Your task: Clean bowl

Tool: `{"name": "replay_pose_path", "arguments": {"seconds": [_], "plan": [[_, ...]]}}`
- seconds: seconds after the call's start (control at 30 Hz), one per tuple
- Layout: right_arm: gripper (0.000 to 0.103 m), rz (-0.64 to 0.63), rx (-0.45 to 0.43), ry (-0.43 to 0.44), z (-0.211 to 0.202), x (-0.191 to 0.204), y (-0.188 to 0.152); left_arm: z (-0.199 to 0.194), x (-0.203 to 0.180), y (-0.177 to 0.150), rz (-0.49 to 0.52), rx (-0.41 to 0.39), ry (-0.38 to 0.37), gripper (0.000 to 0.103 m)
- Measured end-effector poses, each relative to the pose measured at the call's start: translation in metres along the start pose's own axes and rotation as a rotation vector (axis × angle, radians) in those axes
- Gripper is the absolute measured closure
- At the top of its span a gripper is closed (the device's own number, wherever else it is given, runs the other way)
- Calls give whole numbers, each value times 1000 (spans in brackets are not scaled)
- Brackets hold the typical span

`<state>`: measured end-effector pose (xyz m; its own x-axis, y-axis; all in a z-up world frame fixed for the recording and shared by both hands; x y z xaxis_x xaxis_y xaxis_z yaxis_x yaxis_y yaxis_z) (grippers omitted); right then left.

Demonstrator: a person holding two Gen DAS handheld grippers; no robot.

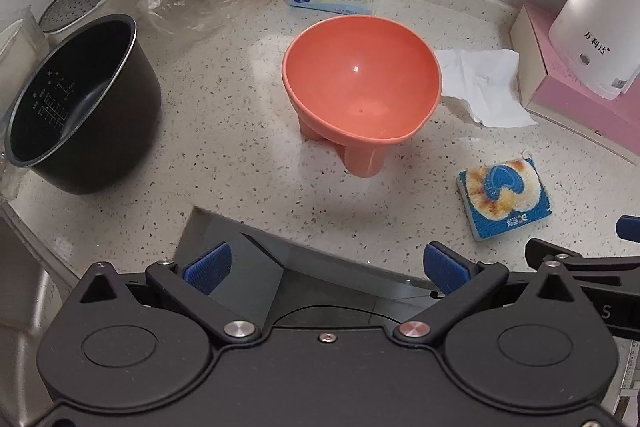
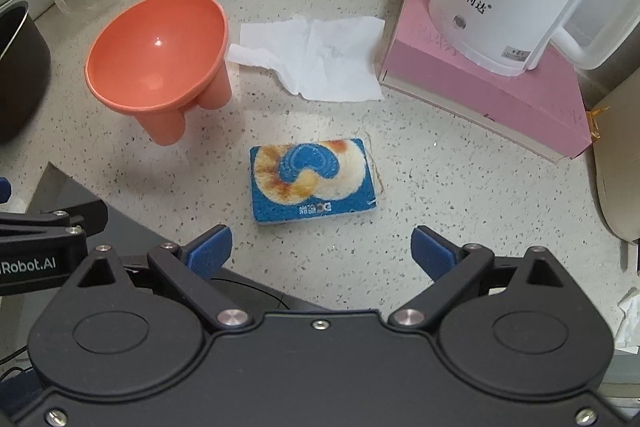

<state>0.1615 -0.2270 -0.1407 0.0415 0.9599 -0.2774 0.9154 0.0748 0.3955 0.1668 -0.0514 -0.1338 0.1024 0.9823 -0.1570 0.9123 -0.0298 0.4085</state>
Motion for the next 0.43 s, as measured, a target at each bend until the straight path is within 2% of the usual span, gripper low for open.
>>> {"name": "replay_pose_path", "arguments": {"seconds": [0.43], "plan": [[6, 12, -6, 9, 1, -3, 1, 1, -2, -1, -4, 2, -13, 0]]}}
Point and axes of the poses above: each gripper's, at about its wrist camera, not at the fingertips, and z roughly the way its jaws point, x to its left, y to its top, the point moved 10 cm from there along z, roughly the way its jaws point, and after that the axes turned 13 degrees about -y, right-handed, at the moved point
